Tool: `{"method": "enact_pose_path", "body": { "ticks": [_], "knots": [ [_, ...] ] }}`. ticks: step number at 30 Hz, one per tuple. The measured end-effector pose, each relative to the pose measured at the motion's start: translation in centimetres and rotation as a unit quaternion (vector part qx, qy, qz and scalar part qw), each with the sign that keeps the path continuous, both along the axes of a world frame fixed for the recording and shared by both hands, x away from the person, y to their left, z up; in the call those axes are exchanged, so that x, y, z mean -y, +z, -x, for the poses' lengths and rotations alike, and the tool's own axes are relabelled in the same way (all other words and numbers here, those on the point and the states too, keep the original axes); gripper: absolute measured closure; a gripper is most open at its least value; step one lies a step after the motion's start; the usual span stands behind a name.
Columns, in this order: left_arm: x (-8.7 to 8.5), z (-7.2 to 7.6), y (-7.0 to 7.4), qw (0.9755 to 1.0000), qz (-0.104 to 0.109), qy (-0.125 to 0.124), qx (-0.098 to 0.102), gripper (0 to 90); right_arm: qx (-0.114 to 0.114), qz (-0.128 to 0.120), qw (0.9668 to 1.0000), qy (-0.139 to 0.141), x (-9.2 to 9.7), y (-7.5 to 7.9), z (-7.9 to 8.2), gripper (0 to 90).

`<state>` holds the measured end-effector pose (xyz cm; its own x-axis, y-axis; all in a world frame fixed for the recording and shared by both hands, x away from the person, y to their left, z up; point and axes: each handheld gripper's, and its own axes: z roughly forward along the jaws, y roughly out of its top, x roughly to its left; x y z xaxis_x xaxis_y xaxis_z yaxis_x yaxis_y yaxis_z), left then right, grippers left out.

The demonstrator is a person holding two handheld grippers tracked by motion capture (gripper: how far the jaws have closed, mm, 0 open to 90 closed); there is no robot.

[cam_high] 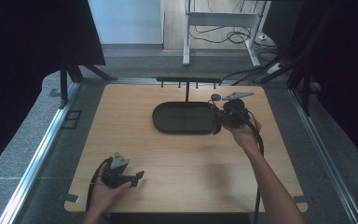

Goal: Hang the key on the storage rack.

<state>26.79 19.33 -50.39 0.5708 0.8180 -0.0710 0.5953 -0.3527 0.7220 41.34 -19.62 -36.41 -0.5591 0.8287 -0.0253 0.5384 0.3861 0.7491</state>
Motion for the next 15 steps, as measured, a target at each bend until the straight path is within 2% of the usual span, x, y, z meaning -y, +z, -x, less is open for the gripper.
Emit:
{"method": "enact_pose_path", "body": {
  "ticks": [15],
  "knots": [
    [0.0, 0.0, -0.1, 1.0000, -0.001, -0.002, -0.005, 21.7, 0.018, -0.001, 0.9995, -0.026, 0.3, 0.1, -1.8, 81.0]
  ]
}}
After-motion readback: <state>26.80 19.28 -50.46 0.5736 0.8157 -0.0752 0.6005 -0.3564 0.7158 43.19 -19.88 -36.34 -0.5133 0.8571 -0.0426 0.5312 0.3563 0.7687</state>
